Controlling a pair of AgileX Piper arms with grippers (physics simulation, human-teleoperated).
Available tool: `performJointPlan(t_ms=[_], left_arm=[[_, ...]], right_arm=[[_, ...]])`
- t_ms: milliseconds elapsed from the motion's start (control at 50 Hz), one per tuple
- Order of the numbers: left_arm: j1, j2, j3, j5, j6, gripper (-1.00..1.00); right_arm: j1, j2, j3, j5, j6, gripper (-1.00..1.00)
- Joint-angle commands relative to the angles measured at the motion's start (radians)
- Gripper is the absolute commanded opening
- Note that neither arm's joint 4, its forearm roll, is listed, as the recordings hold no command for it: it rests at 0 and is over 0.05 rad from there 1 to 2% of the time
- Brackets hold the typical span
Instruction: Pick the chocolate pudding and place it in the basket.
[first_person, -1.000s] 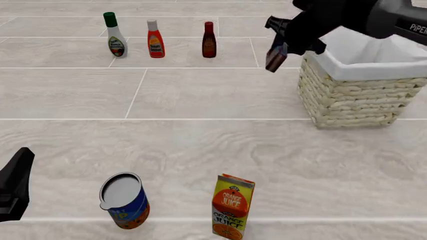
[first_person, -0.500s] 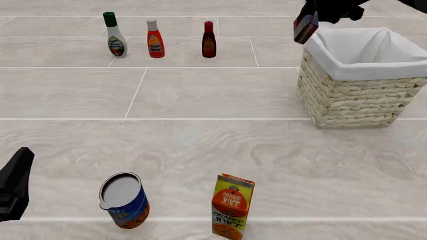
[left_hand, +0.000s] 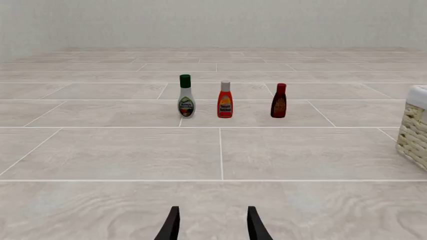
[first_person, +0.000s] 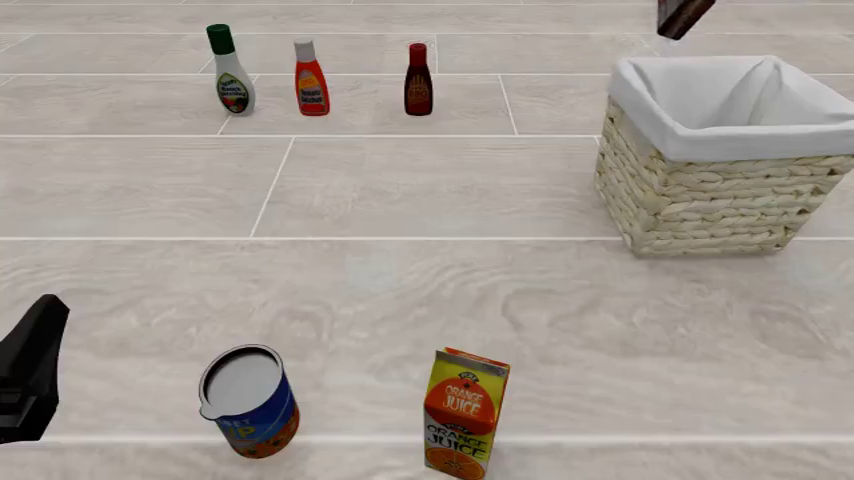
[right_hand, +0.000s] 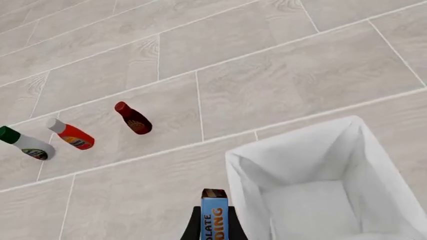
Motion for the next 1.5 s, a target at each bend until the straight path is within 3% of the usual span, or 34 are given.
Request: performJointPlan(t_ms=[20,360,1140,1500], left_arm=[[0.000,0.000,0.000,0.000,0.000,1.00],[0.000,0.000,0.000,0.000,0.000,1.00],[0.000,0.000,0.000,0.000,0.000,1.00],[0.000,0.000,0.000,0.000,0.000,1.00]], right_arm=[[-0.051,-0.027,-0.023,0.017,-0.015,-1.00],[-0.129,-0.031,-0.055,0.022,-0.033,-1.00],[-0.233,0.134,-0.359,0.135,0.001,-1.00],[-0.268,0.139,-0.284,0.089,0.001,-1.00]])
